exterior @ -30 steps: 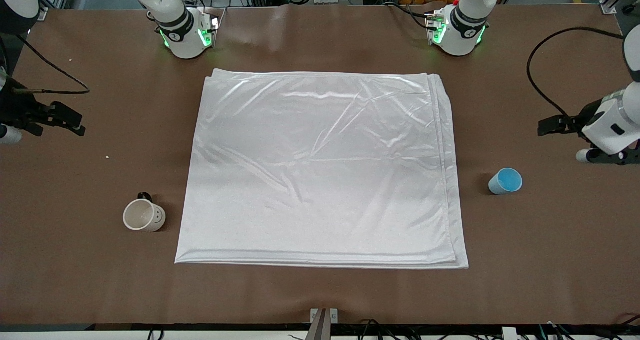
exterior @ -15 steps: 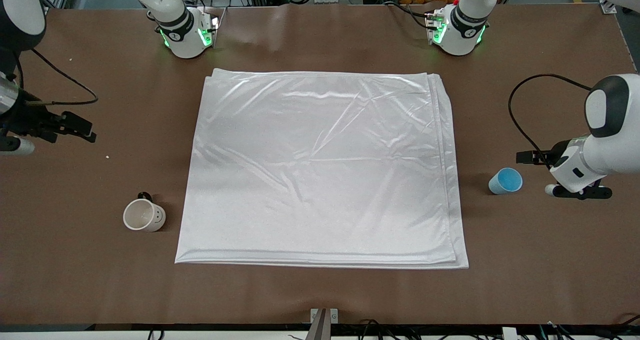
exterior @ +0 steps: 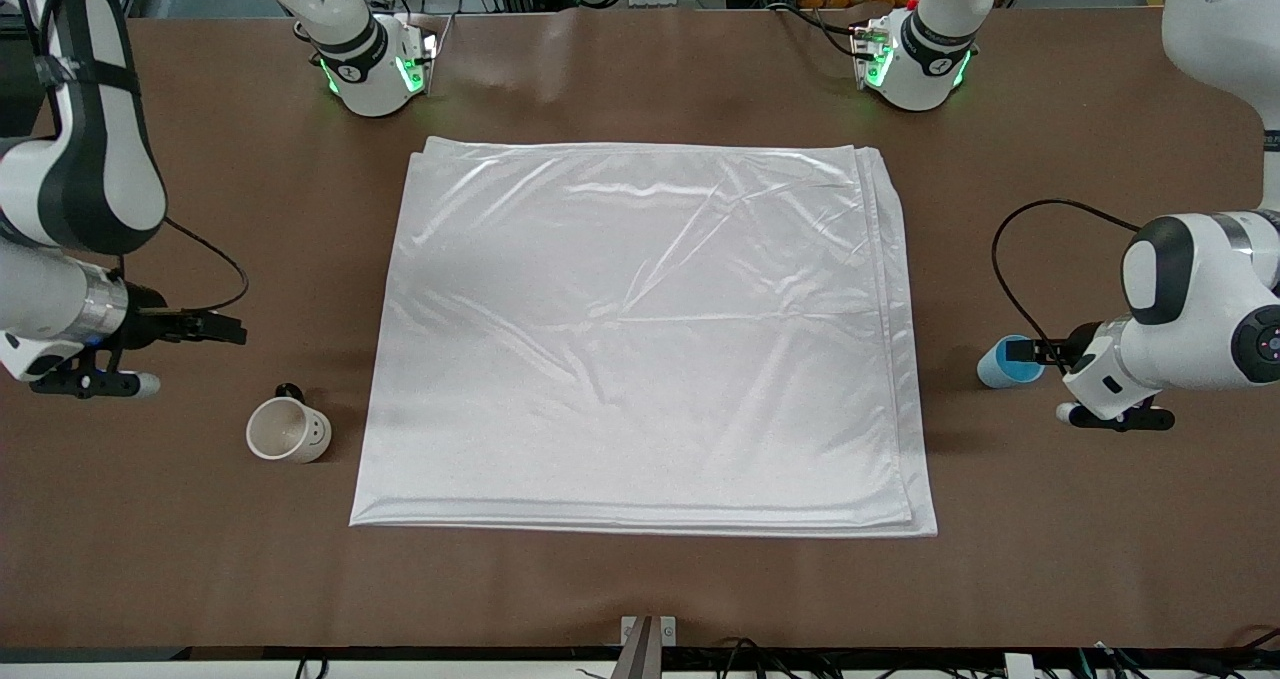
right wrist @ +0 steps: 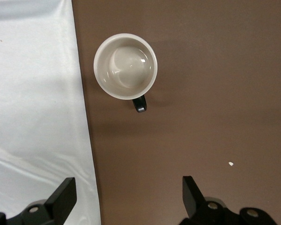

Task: Place blue cup into white mug on cloth

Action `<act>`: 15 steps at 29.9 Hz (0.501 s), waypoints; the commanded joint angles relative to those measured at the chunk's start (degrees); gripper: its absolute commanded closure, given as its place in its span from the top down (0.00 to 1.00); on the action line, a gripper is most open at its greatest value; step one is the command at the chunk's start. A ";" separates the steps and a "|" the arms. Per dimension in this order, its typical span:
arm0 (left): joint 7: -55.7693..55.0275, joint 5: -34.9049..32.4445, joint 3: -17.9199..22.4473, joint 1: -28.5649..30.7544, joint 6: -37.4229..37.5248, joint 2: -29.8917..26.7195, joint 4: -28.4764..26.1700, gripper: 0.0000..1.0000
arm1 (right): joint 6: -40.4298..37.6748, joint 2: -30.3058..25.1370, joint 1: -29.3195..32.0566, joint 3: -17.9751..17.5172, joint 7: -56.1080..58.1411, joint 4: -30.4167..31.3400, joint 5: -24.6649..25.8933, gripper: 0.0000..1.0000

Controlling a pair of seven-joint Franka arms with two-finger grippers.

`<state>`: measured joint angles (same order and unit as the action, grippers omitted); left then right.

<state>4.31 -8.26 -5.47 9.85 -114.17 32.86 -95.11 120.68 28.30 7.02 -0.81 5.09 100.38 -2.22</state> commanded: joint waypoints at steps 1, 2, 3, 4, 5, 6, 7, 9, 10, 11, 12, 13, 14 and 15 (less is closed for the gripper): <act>0.87 -1.41 -0.24 0.61 -0.35 1.33 0.80 1.00 | 2.97 1.14 0.10 -0.15 0.97 0.87 -0.86 1.00; 0.87 -1.41 -0.24 0.61 -0.35 1.33 0.71 1.00 | 3.15 1.49 0.01 -0.24 0.97 0.87 -0.86 1.00; 0.87 -1.49 -0.24 0.61 -0.35 1.51 0.63 1.00 | 3.42 1.84 0.01 -0.24 0.80 0.78 -0.95 1.00; 0.87 -1.41 -0.24 0.61 -0.35 1.51 0.63 1.00 | 3.77 2.10 0.01 -0.24 0.71 0.87 -0.95 1.00; 0.96 -1.49 -0.24 0.61 -0.35 1.59 0.63 1.00 | 4.29 2.37 -0.08 -0.24 0.62 0.87 -1.03 1.00; 0.96 -1.49 -0.24 0.61 -0.35 1.68 0.63 1.00 | 4.73 2.63 -0.25 -0.24 0.45 0.87 -1.04 1.00; 0.96 -1.49 -0.24 0.78 -0.35 1.86 0.54 1.00 | 5.17 2.98 -0.34 -0.24 0.36 0.87 -1.04 1.00; 0.96 -1.49 -0.24 0.96 -0.35 2.38 0.63 1.00 | 5.88 3.51 -0.43 -0.24 0.36 0.87 -1.21 1.00; 0.96 -1.49 -0.24 1.13 -0.35 2.47 0.63 1.00 | 6.23 3.77 -0.43 -0.24 0.36 0.87 -1.30 1.00; 0.96 -1.84 -0.24 1.13 -0.35 2.56 0.63 1.00 | 6.58 4.04 -0.52 -0.24 0.36 0.87 -1.30 0.99; 0.96 -2.19 -0.24 1.22 -0.35 2.74 0.63 1.00 | 6.93 4.21 -0.60 -0.24 0.36 0.87 -1.30 0.99; 0.96 -2.54 -0.24 1.22 -0.35 2.83 0.63 1.00 | 7.20 4.30 -0.78 -0.24 0.36 0.96 -1.30 0.98; 0.96 -2.81 -0.24 1.22 -0.35 2.83 0.63 1.00 | 7.28 4.39 -0.95 -0.24 0.27 0.96 -1.30 0.98; 0.96 -2.99 -0.24 1.22 -0.35 2.83 0.63 1.00 | 7.46 4.48 -1.04 -0.24 0.36 0.87 -1.39 0.97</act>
<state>4.56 -8.93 -5.47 10.53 -114.38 35.04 -95.10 126.82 31.95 6.43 -0.93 5.08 101.44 -2.22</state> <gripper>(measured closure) 0.000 0.004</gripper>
